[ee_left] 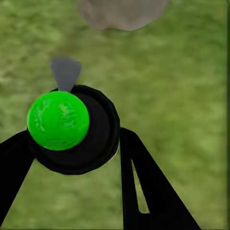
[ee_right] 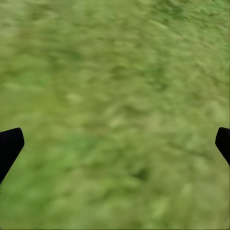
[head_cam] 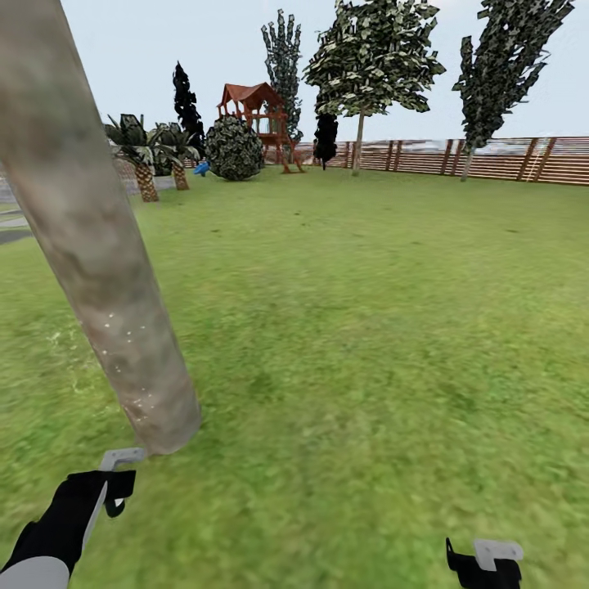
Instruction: In the garden, pick up the pesticide atomizer on the floor and spray pesticide onto both trees until each tree trunk is fully covered.
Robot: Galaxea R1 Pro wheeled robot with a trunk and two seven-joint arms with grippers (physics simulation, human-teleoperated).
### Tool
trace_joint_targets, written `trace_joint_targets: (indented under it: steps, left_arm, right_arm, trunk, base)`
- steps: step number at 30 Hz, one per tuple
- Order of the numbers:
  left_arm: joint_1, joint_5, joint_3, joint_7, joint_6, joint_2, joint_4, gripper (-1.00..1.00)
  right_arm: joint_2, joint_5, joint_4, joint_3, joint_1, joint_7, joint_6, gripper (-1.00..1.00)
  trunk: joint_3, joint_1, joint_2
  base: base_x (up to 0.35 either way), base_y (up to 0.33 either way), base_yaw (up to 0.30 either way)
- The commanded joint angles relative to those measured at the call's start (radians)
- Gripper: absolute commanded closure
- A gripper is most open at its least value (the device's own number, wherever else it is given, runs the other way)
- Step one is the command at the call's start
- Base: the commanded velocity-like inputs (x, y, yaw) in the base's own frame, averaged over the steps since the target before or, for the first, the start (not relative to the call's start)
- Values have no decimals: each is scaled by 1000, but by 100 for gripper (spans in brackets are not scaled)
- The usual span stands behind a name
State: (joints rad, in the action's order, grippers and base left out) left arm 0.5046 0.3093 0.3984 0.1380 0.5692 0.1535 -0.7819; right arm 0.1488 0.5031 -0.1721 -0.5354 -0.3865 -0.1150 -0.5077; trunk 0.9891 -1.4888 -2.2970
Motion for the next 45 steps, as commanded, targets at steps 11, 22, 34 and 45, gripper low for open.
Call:
trace_joint_targets:
  steps: [11,22,34,45]
  left_arm:
    - [-1,-5,0,11,-10,0,0,100]
    - [-17,-30,-1,15,-222,-32,41,100]
    - [-17,-32,5,14,-224,-33,29,100]
    - [-17,-33,7,14,-224,-32,28,100]
  right_arm:
    - [0,0,-1,0,0,0,0,-100]
    - [0,0,0,0,0,-1,0,-100]
    - [0,0,0,0,0,-1,0,-100]
    - [-3,0,0,0,0,-1,0,-100]
  trunk:
    - [0,0,0]
    - [0,0,0]
    - [0,0,0]
    - [0,0,0]
  base:
    - [80,0,203]
    - [0,0,139]
    - [81,-235,17]
    - [86,-267,263]
